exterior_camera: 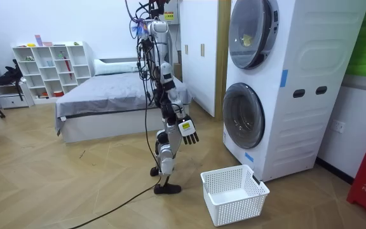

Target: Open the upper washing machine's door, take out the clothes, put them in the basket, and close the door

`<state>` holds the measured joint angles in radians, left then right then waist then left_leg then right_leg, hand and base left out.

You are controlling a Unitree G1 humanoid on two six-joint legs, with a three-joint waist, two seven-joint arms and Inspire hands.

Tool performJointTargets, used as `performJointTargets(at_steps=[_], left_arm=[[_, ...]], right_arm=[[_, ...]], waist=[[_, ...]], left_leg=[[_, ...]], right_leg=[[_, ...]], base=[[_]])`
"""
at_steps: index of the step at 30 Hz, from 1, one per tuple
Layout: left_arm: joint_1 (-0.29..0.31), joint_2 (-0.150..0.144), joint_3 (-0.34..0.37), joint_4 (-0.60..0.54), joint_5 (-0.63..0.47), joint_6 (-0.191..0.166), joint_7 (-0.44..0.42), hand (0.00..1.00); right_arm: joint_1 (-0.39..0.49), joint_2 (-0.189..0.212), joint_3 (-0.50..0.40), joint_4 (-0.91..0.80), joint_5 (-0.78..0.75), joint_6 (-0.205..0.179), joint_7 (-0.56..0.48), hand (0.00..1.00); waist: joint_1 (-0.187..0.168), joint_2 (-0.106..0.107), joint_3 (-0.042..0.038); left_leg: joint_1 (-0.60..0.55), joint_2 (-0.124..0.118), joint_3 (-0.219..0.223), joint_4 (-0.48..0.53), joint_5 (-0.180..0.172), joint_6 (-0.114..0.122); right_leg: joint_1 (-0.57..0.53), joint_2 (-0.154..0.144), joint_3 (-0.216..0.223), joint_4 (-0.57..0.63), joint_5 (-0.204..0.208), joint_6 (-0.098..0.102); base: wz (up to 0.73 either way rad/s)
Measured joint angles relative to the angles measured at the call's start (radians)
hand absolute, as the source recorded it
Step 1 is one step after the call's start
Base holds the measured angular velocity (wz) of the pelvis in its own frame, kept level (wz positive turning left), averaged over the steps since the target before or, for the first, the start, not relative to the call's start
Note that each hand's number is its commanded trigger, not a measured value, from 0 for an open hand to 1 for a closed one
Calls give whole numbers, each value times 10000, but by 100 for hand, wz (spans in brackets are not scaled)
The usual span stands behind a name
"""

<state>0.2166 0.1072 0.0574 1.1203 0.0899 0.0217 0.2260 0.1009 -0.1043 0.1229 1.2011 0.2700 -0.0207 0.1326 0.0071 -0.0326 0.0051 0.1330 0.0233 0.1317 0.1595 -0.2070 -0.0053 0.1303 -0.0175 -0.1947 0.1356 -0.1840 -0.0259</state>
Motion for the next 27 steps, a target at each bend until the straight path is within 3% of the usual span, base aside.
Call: performJointTargets(at_steps=[19,22,24,27], left_arm=[[-19,1,-19,-16,-29,-4,106,0],[-32,12,32,-18,-168,-4,58,0],[-47,17,235,-16,-153,-1,-7,0],[-105,23,505,-13,-77,-4,-137,0]], right_arm=[[13,-3,-49,53,775,59,93,0],[-65,-48,-514,-604,941,392,-91,0],[-157,-81,-1013,-1525,969,476,-355,0],[-1111,-276,-1853,-2701,1164,487,-756,0]], waist=[[-10,-52,6],[-3,-129,-43],[-24,-142,-34],[7,-166,15]], left_leg=[[181,1,-3,-69,0,0],[196,0,-3,-68,1,1],[230,0,-2,-68,1,1],[291,5,34,-68,2,2]], right_leg=[[135,13,-7,4,0,0],[126,-16,16,22,-1,-1],[144,-16,29,28,0,-1],[78,-12,169,135,2,-4]], base=[[0],[-1],[-3],[-14]])
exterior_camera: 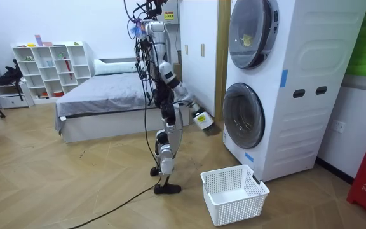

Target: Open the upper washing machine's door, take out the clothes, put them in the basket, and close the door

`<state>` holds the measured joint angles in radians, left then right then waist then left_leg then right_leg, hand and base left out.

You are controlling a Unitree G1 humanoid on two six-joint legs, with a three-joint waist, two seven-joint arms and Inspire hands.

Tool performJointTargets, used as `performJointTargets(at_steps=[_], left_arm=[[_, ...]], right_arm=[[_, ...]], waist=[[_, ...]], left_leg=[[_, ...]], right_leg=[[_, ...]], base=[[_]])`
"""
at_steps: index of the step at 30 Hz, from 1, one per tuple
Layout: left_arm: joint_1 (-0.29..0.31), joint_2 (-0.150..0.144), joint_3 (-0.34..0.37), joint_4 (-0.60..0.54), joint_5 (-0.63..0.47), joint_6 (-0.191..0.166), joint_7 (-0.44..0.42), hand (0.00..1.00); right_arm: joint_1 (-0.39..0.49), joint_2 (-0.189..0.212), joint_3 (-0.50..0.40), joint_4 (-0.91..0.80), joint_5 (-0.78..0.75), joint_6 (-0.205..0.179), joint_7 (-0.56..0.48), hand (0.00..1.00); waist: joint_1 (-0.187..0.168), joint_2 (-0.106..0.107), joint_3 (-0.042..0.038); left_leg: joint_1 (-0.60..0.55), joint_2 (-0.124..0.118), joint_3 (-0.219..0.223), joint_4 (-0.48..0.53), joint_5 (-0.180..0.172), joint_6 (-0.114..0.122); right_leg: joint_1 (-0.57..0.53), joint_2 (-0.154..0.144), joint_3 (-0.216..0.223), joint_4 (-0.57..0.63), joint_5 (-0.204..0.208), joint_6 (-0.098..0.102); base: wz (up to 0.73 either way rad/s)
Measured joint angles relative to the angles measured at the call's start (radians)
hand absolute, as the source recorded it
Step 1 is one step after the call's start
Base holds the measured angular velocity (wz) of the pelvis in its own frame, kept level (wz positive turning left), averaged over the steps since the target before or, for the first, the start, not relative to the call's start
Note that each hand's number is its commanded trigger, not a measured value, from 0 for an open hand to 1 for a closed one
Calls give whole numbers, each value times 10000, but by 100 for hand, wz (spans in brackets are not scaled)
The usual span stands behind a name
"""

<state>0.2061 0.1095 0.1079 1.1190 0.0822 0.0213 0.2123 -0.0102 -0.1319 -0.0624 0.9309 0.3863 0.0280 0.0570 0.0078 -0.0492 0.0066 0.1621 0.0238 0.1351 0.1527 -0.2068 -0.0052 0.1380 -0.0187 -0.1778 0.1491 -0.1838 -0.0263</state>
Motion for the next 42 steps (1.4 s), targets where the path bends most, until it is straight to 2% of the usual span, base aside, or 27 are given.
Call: performJointTargets(at_steps=[3,7,9,11,18,22,24,29,30,32,36,42], left_arm=[[-50,70,74,-18,-5,15,-91,0],[-66,229,70,-11,2,286,-93,0],[-132,296,84,-6,96,482,-105,0],[-175,302,127,-126,358,624,-205,0],[-45,346,103,-383,871,1216,-368,0],[-95,406,106,-363,871,1267,-478,0],[-1,441,132,-384,896,1280,-480,0],[283,607,132,-786,893,1534,-486,0],[319,613,138,-899,903,1534,-486,0],[314,613,157,-933,1057,1539,-485,0],[304,612,148,-1157,1115,1552,-482,0],[311,646,117,-1178,1280,1716,-512,0]], right_arm=[[-1166,-444,-539,-1873,434,-35,-495,0],[-2358,-858,-730,-2810,368,-81,-860,0],[-2936,-913,-785,-3230,404,-42,-1217,0],[-3213,-962,-804,-3812,380,81,-1384,0],[-4864,-1683,-671,-4141,413,385,-1803,0],[-5330,-1983,-660,-4330,161,401,-1850,0],[-5600,-2235,-658,-4331,558,409,-1870,0],[-6247,-2568,-349,-4337,1012,438,-1975,0],[-6374,-2671,-348,-4337,1014,574,-1964,0],[-6402,-2843,-335,-4337,1101,615,-1966,0],[-6424,-2865,-333,-4336,1348,626,-1979,0],[-6810,-2866,114,-4794,819,1059,-2308,0]], waist=[[21,-87,32],[19,-233,29],[193,-312,-25],[190,-354,-63],[297,-426,-95],[494,-482,-87],[569,-502,-92],[521,-569,-103],[518,-572,-102],[556,-586,-100],[599,-634,-129],[611,-637,-132]], left_leg=[[25,-9,-4,-4,0,0],[-9,-8,-7,-2,0,0],[-156,-7,-16,6,0,0],[-337,-1,-59,7,3,1],[-300,5,-311,-9,3,1],[-289,4,-353,-10,3,1],[-285,1,-402,-18,3,1],[-304,4,-562,-17,3,1],[-310,3,-563,-17,3,1],[-318,2,-563,-18,3,1],[-317,3,-564,-18,3,1],[-317,8,-551,-17,3,1]], right_leg=[[-24,64,76,10,-2,3],[-29,73,74,8,1,0],[-188,71,93,37,5,-7],[-329,76,65,103,15,-16],[-261,58,-136,199,17,-15],[-262,57,-141,189,17,-15],[-279,54,-137,198,17,-15],[-283,67,-201,198,17,-14],[-279,63,-218,196,17,-14],[-284,63,-233,196,17,-14],[-273,65,-265,197,17,-14],[-360,62,-226,216,16,-13]], base=[[-6],[0],[-2],[2],[9],[-2],[0],[-1],[6],[0],[0],[-9]])
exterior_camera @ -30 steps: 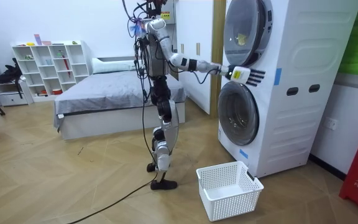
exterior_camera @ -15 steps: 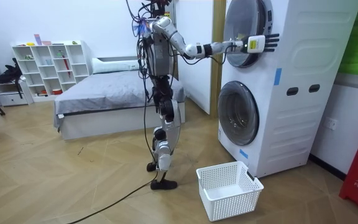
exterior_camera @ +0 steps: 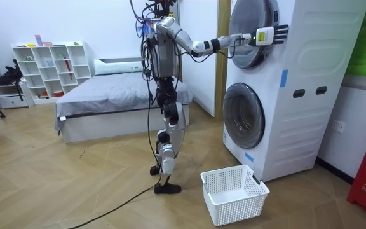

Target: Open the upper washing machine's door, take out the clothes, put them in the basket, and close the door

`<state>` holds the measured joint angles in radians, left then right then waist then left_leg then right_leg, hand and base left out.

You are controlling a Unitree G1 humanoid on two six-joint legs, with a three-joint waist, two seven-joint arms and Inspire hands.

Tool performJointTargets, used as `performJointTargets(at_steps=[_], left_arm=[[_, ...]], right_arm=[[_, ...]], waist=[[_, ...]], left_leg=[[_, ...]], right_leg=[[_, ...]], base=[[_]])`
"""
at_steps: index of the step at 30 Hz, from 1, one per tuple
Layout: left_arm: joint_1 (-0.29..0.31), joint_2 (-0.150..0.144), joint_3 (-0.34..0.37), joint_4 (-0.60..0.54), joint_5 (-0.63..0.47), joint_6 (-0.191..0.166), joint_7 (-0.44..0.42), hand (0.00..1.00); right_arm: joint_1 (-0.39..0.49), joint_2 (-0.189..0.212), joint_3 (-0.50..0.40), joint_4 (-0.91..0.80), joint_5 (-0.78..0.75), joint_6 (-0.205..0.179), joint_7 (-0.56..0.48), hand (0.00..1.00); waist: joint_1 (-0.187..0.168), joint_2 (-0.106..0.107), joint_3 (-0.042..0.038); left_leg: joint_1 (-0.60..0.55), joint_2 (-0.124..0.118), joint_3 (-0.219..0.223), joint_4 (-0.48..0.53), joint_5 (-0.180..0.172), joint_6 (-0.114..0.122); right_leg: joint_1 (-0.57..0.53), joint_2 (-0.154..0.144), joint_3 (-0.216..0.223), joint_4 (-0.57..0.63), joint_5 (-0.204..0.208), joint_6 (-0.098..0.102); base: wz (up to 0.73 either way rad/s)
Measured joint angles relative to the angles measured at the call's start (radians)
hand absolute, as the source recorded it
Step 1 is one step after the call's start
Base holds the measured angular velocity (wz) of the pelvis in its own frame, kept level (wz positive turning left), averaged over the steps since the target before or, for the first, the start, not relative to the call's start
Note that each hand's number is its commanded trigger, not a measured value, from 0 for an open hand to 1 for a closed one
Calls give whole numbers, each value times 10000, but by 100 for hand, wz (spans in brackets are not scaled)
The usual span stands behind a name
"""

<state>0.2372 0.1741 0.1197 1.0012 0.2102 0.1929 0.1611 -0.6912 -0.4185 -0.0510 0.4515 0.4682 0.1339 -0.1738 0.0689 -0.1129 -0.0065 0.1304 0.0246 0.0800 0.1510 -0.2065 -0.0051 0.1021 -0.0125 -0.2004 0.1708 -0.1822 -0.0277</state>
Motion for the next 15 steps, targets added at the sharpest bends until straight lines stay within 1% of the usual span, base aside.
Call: performJointTargets(at_steps=[1,3,10,13,15], left_arm=[[-12,0,1,0,3,5,-11,0],[-23,-1,-19,1,-3,12,-80,0],[-73,-14,-104,-19,-18,21,-137,0],[-114,-12,-178,-66,-16,35,-116,0],[-114,-10,-185,-26,-12,55,-79,0]], right_arm=[[-3,0,67,-201,-115,12,-10,0],[-33,-1,253,-656,-365,206,-139,0],[-33,-1,607,-1321,-626,216,-44,0],[-33,1,610,-1377,-629,216,-99,0],[-32,27,681,-1505,-622,217,-137,0]], waist=[[18,0,0],[9,-20,-8],[62,-59,-27],[218,-58,-27],[241,-48,-23]], left_leg=[[-1,3,0,0,0,0],[-3,12,0,0,0,0],[8,13,-11,0,0,0],[-13,17,-7,-3,0,0],[-33,26,-8,-2,0,0]], right_leg=[[-15,0,-2,8,0,0],[-30,-10,-3,5,0,0],[-58,14,74,-1,0,0],[-144,27,111,-1,1,-2],[-192,29,110,-3,12,-20]], base=[[-15],[-6],[-6],[-13],[-13]])
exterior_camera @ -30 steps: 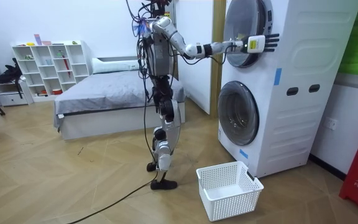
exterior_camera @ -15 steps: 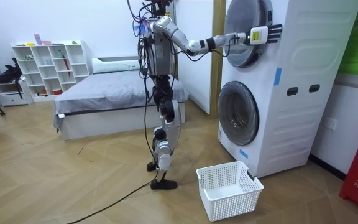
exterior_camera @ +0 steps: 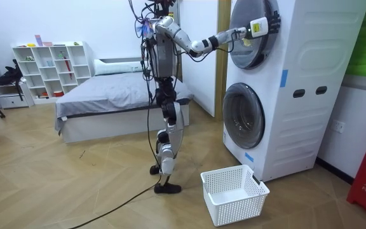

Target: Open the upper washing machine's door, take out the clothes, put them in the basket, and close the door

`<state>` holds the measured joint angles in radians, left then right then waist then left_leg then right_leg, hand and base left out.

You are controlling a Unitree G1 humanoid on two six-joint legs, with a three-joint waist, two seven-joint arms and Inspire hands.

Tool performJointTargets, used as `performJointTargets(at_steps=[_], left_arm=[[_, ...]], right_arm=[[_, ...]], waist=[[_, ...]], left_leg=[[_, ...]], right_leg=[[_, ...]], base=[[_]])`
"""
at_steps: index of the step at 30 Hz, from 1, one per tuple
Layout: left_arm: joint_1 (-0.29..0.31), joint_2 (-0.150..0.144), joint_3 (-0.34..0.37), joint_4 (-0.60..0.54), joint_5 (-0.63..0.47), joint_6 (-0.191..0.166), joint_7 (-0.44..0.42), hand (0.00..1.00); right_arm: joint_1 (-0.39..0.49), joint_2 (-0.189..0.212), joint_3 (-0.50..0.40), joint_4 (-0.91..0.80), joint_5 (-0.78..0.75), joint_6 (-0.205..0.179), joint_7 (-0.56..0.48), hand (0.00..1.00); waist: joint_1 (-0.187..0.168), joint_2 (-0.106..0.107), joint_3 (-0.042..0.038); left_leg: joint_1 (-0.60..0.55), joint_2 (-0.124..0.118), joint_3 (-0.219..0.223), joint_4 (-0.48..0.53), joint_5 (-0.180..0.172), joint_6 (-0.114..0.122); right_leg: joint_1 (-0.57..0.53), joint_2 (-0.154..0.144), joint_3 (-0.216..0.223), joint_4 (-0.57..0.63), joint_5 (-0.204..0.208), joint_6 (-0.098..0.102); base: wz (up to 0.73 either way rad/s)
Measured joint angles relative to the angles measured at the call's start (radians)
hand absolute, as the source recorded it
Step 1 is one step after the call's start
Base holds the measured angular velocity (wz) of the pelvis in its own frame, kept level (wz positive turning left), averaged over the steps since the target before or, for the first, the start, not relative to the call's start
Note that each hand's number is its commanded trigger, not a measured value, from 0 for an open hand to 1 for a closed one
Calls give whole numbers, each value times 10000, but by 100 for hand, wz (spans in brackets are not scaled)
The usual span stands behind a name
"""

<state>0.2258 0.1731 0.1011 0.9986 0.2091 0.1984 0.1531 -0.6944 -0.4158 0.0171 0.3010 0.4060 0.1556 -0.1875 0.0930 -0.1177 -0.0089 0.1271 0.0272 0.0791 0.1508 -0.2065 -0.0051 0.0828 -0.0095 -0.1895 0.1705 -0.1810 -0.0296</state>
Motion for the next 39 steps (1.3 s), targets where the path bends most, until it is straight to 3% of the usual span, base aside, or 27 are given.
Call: performJointTargets(at_steps=[5,10,16,19,25,27,35,39], left_arm=[[9,10,-80,151,7,42,302,0],[73,22,-85,390,4,83,554,0],[6,6,-318,537,-2,215,598,0],[-6,-51,-541,629,-17,206,597,0],[-33,-38,-662,666,-13,26,683,0],[-17,-37,-667,744,-16,-78,796,0],[141,-32,-435,839,-23,-230,761,0],[279,-29,-421,886,-110,-382,749,0]], right_arm=[[14,142,186,-9,344,-12,-256,0],[311,610,185,-488,203,-154,-633,0],[1930,1012,214,-1610,36,-780,-471,0],[2618,1311,388,-1754,292,-797,-193,0],[3533,1385,586,-2533,374,-661,187,0],[3812,1377,617,-3255,493,-445,188,0],[4214,1213,481,-5077,221,217,498,0],[4214,957,177,-6259,-178,215,772,0]], waist=[[84,23,15],[137,118,78],[204,311,88],[202,382,72],[128,505,37],[-95,499,32],[-425,496,24],[-563,512,-60]], left_leg=[[101,32,0,-8,0,0],[159,128,14,-40,-3,-5],[252,199,80,-21,-3,-5],[248,192,88,-22,-3,-6],[106,165,155,-25,-3,-6],[-103,159,156,-22,-5,-9],[-126,144,269,32,-4,-10],[-121,127,247,52,-4,-10]], right_leg=[[79,43,-5,-9,17,-28],[156,88,-175,-30,49,-76],[236,88,-608,-29,54,-84],[193,79,-609,-30,67,-106],[-12,59,-574,-5,108,-177],[-191,48,-576,1,119,-193],[-335,4,-464,184,129,-203],[-307,-20,-535,188,137,-190]], base=[[-7],[-4],[-1],[-9],[-6],[8],[-4],[3]])
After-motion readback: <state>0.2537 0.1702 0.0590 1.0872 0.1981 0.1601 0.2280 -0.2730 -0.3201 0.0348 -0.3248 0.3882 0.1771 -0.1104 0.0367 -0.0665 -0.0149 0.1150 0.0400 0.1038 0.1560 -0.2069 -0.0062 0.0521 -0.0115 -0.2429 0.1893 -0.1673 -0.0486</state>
